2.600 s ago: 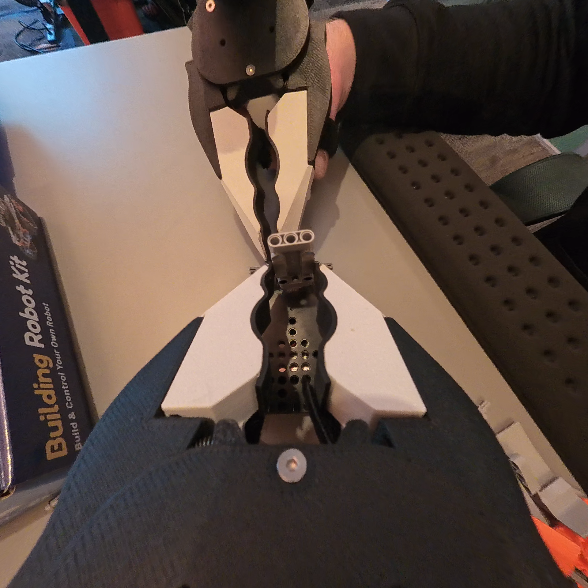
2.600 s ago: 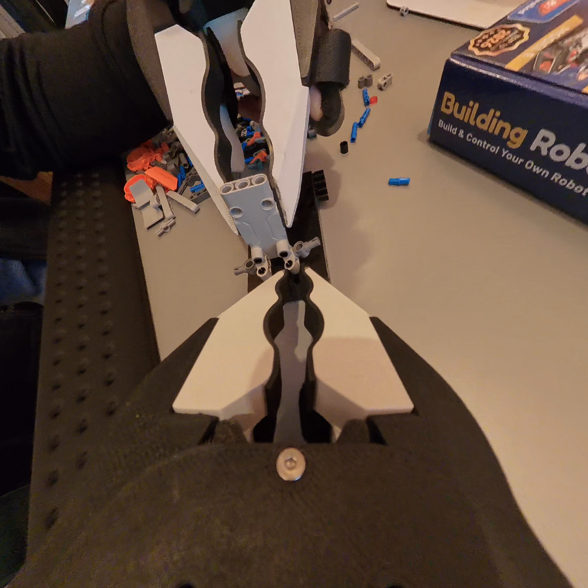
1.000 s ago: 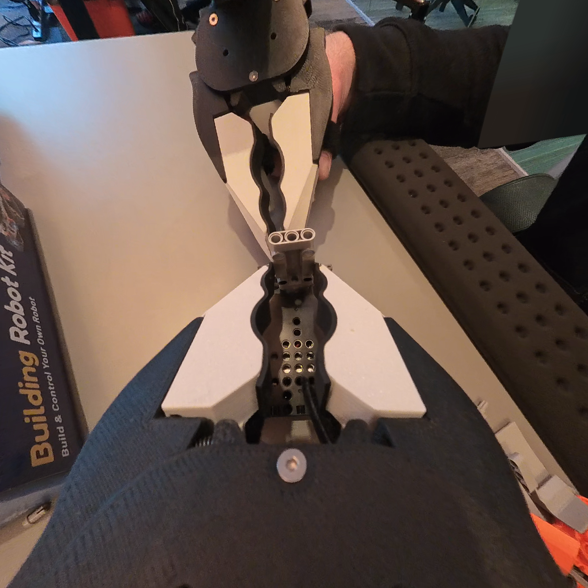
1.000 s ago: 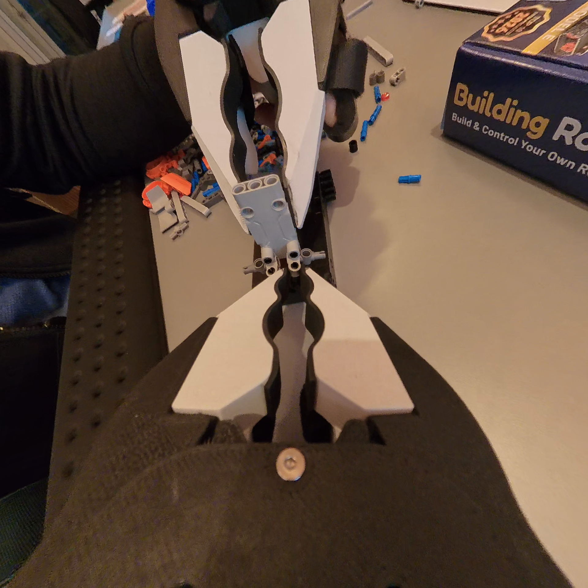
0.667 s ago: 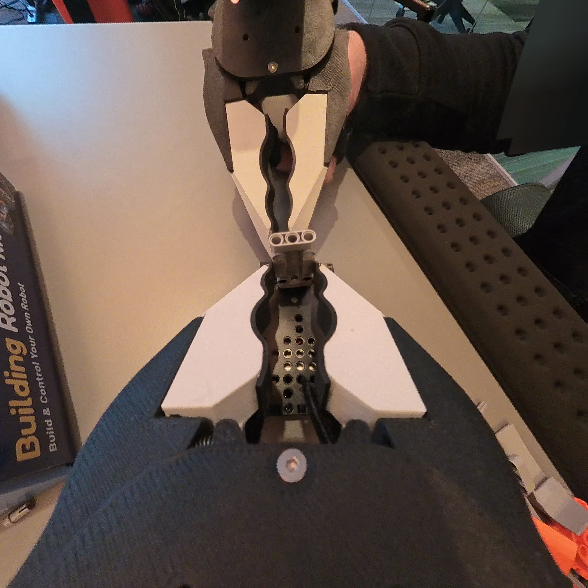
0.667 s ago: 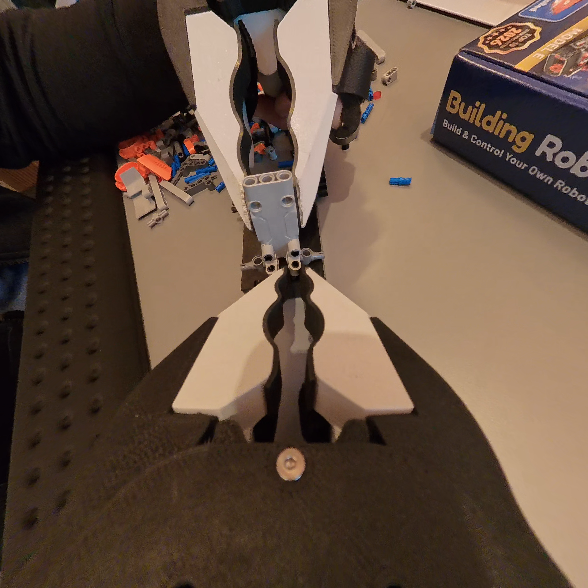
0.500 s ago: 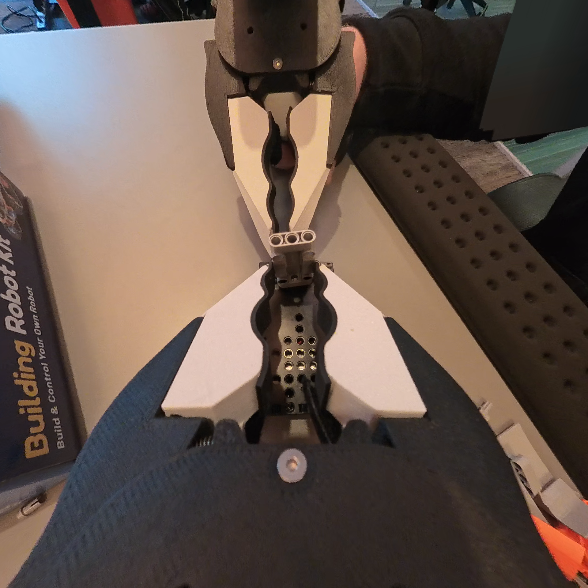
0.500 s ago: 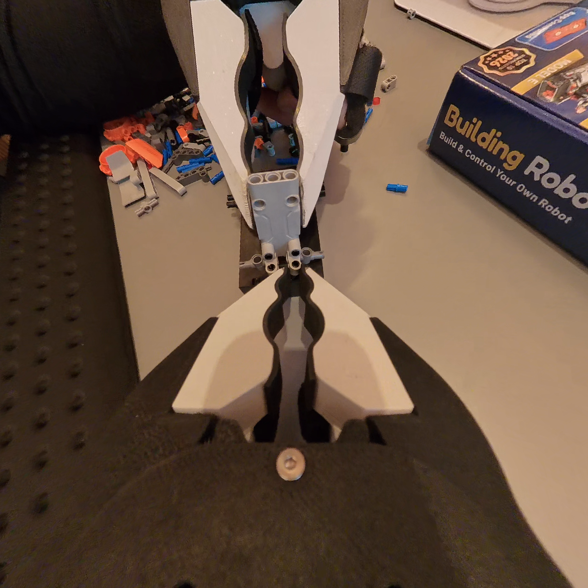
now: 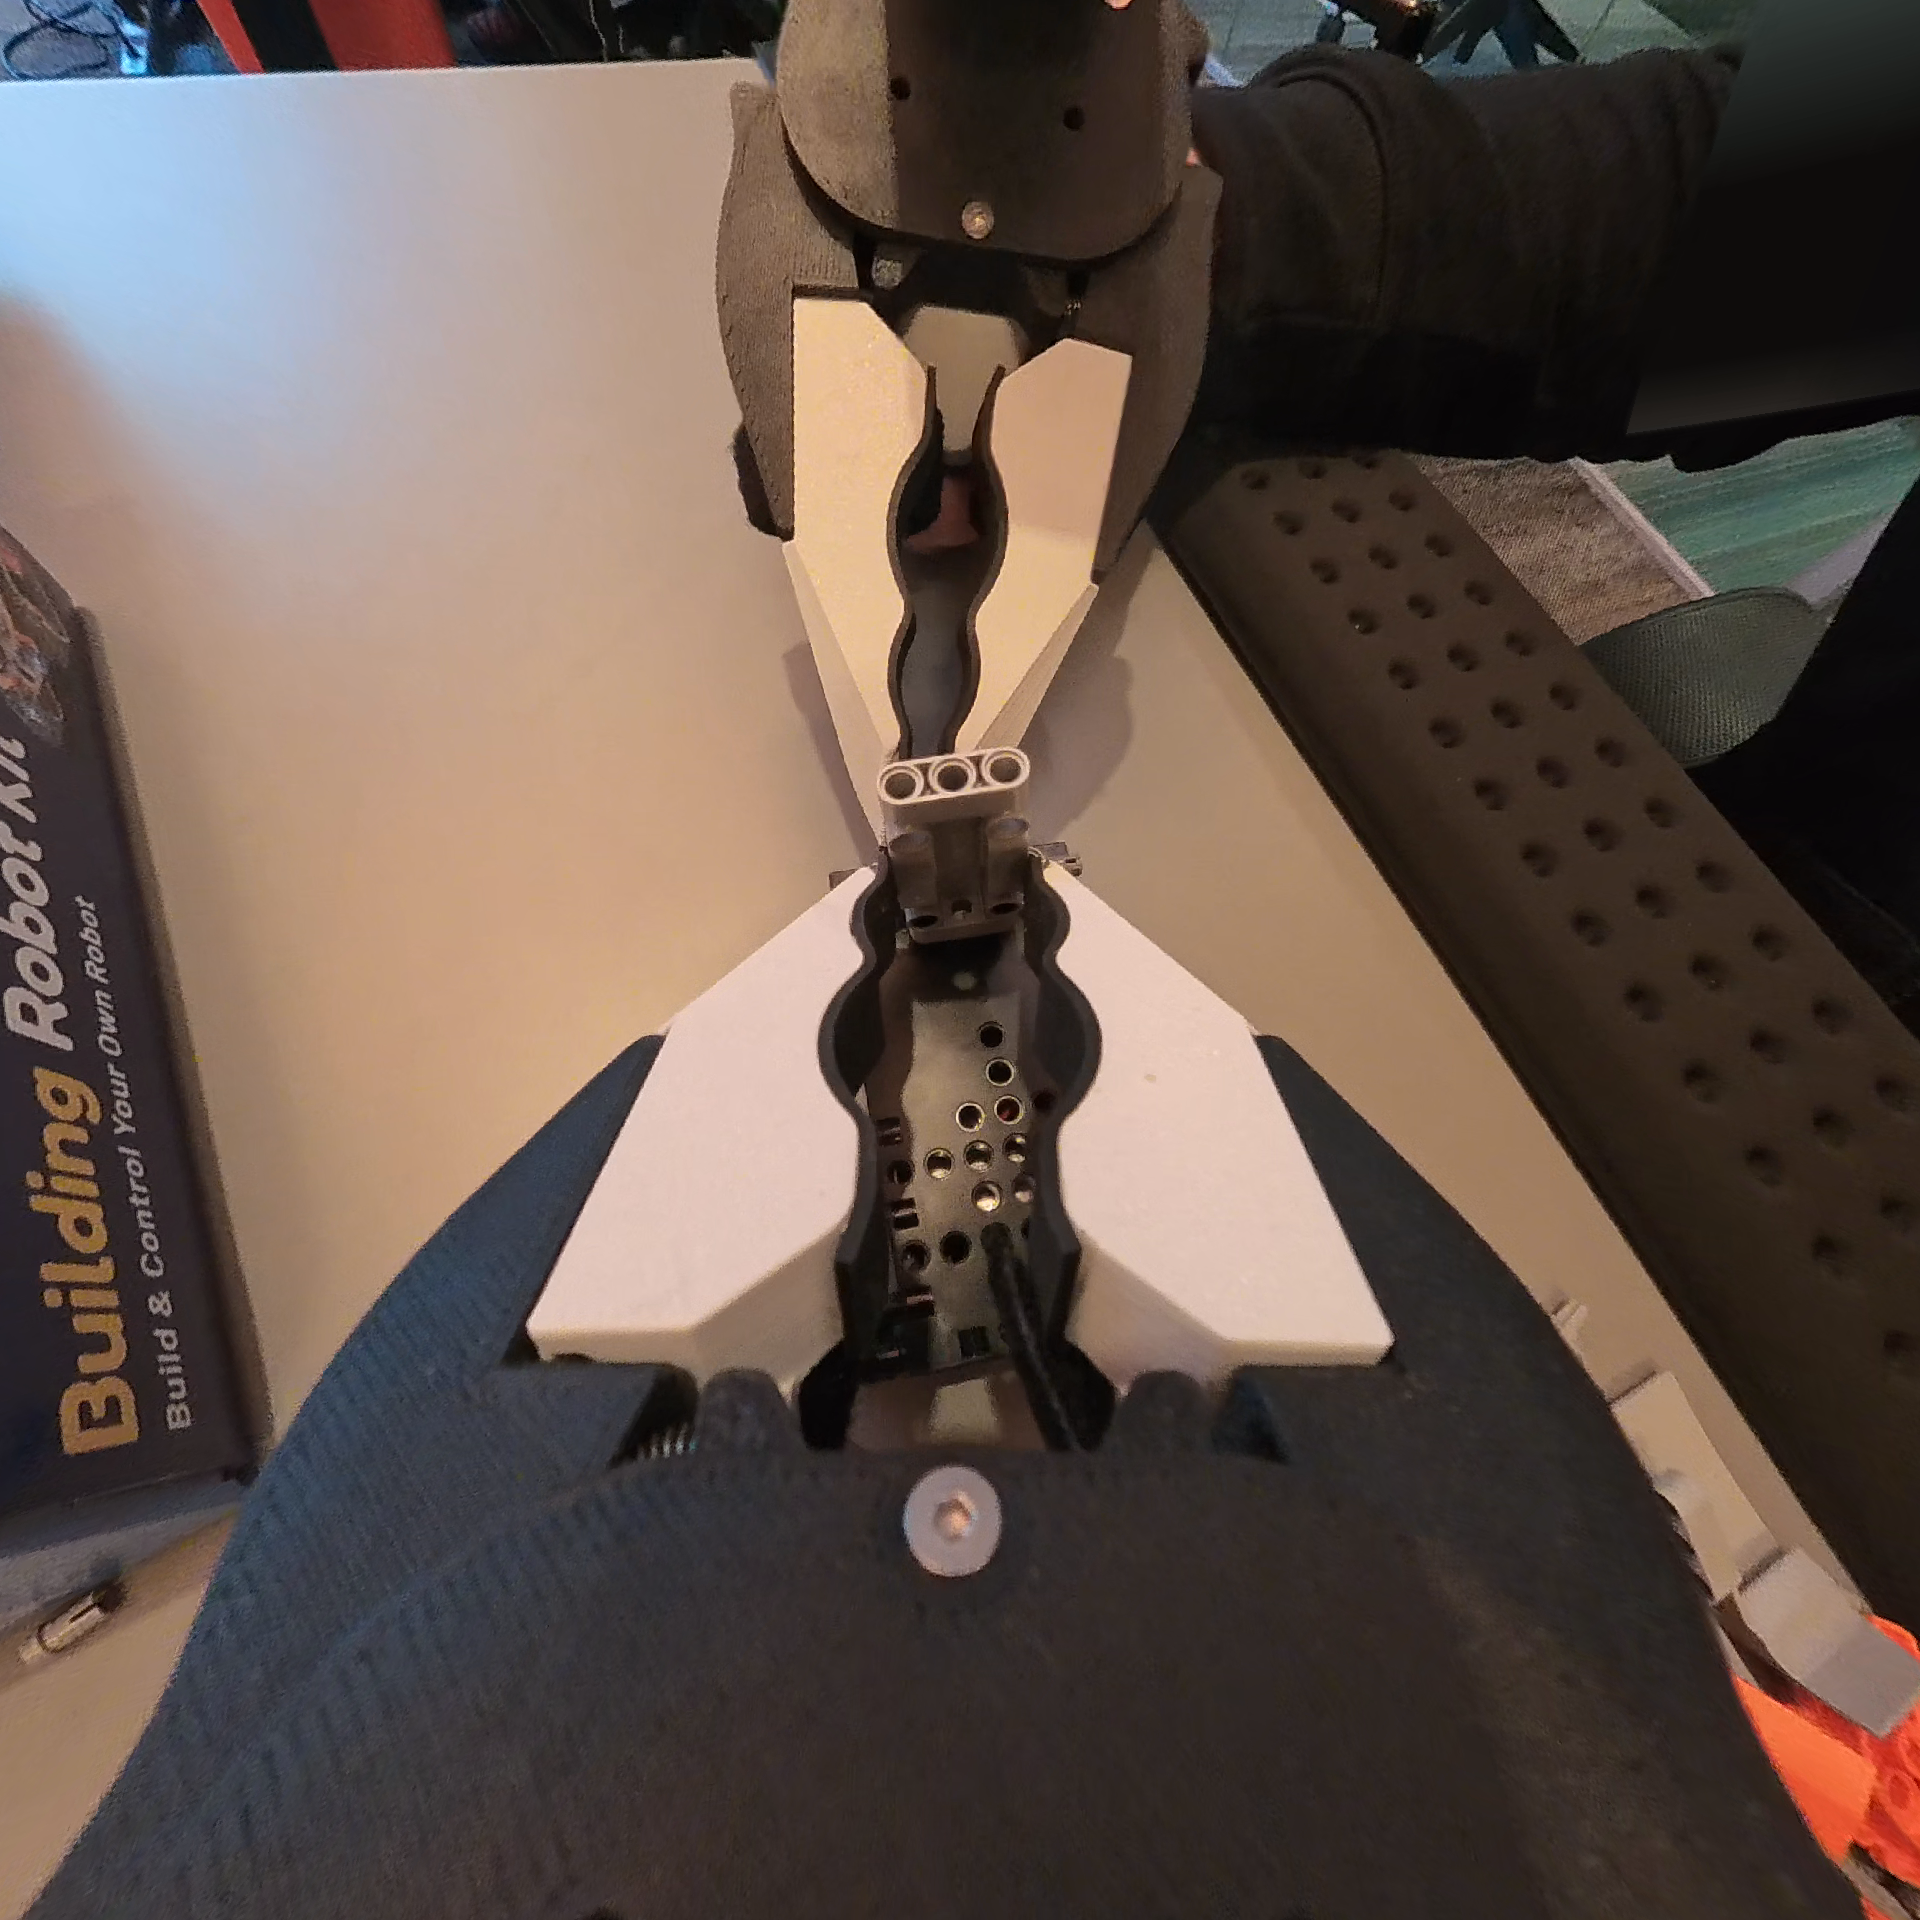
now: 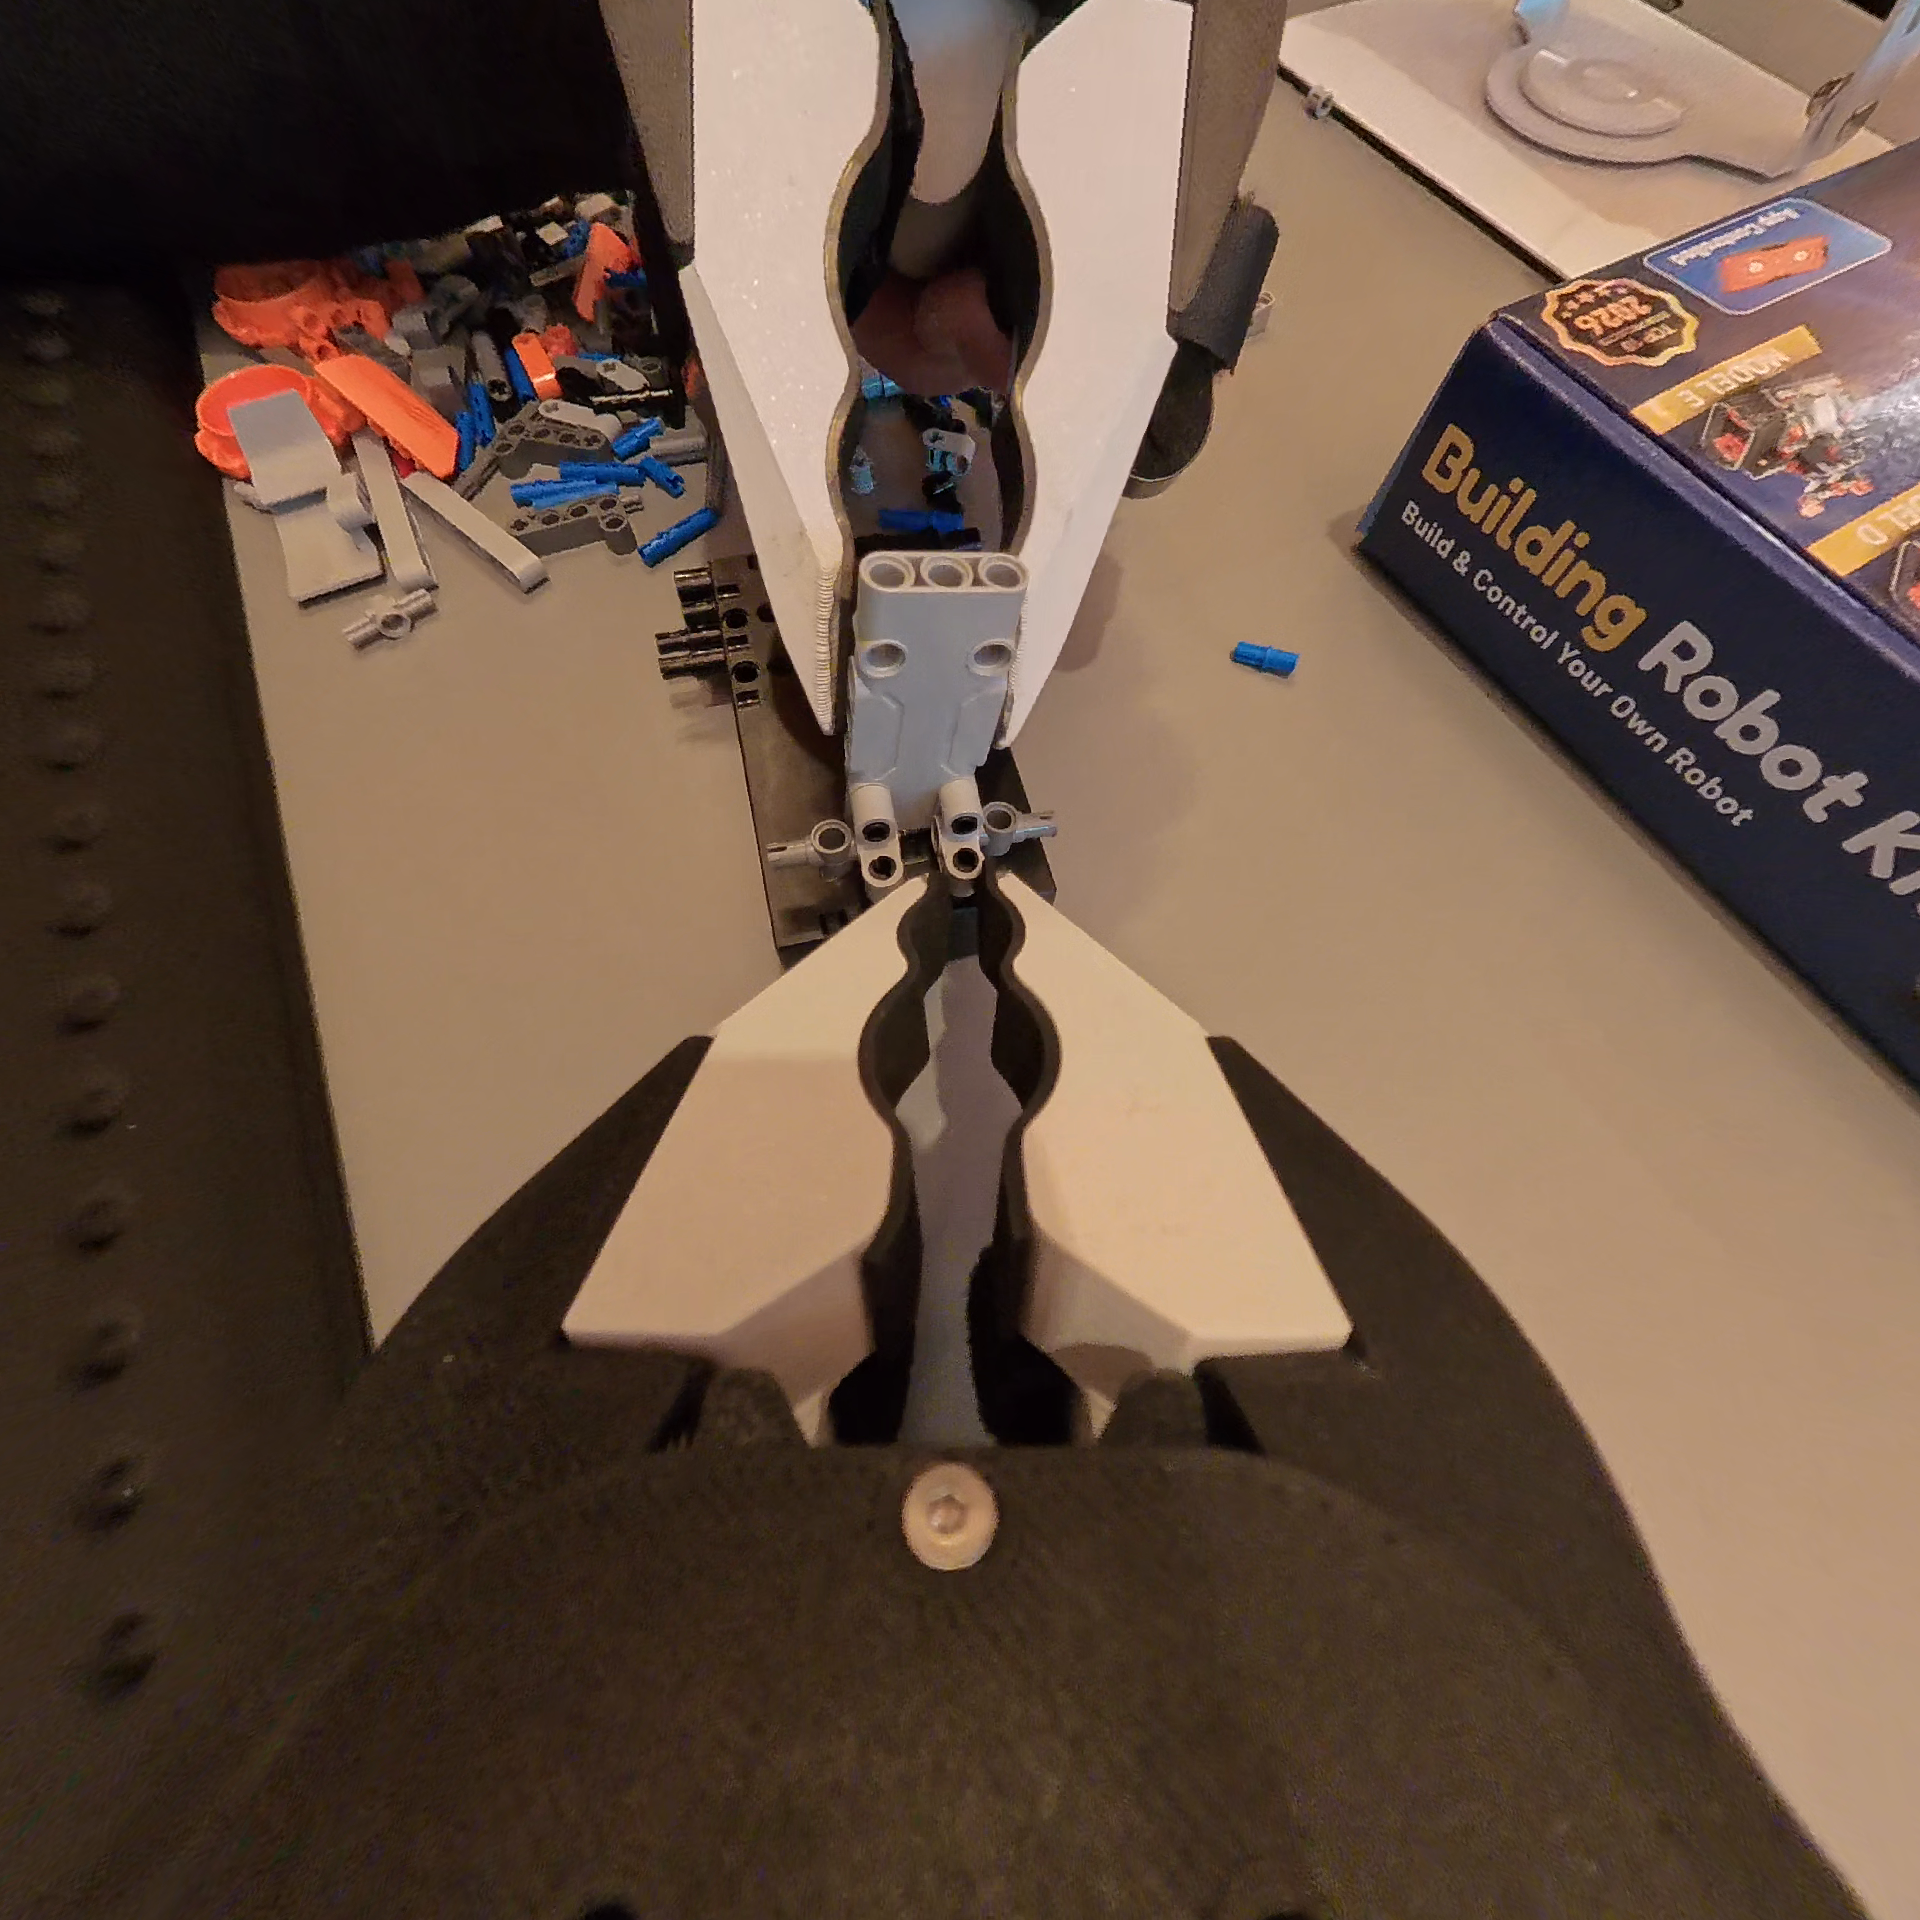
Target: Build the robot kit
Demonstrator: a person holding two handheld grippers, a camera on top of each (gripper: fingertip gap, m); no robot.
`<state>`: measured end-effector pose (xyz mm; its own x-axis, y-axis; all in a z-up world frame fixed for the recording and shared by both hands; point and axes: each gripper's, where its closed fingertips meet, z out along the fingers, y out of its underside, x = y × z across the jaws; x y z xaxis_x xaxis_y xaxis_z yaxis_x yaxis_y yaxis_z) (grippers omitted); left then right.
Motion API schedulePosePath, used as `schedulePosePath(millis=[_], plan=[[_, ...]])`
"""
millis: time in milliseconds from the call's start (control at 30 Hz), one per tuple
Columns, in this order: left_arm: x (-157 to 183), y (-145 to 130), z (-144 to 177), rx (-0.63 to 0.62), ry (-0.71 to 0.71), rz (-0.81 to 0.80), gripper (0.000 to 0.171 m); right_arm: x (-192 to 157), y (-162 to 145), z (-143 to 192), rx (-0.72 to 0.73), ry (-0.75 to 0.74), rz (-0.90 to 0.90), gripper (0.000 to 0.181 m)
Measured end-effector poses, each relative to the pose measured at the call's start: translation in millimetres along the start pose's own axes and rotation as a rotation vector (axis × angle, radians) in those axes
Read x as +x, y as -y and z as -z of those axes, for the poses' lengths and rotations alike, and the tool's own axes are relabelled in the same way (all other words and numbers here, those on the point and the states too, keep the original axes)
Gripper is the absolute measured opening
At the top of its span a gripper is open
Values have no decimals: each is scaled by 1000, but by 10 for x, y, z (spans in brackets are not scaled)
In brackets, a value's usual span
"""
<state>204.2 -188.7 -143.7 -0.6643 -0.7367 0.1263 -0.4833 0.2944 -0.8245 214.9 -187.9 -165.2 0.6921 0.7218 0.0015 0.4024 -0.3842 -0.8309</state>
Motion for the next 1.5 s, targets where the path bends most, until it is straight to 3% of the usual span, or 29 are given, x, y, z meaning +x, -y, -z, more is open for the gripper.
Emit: schedulePosePath(millis=[500, 733, 1133, 1233, 1433, 1500], plan=[[16, -28, 10, -14, 21, -1, 22, -13, -13, -62, -37, -26, 55, 3], [10, -51, 5, -2, 18, 22, 21, -13, 128, 145, 121, 69, -92, 0], [-3, -43, 8, -8, 18, 31, 22, -139, 20, 45, 46, 100, -3, 4], [3, -41, 1, -7, 10, 40, 22, -178, 32, 23, 44, 114, 20, 11], [-31, -130, -52, -61, 32, 55, 24, -149, 30, 2, 36, 135, -41, 5], [-47, -237, -73, -123, 53, 57, 33, -149, 30, 4, 36, 142, -51, 5]])
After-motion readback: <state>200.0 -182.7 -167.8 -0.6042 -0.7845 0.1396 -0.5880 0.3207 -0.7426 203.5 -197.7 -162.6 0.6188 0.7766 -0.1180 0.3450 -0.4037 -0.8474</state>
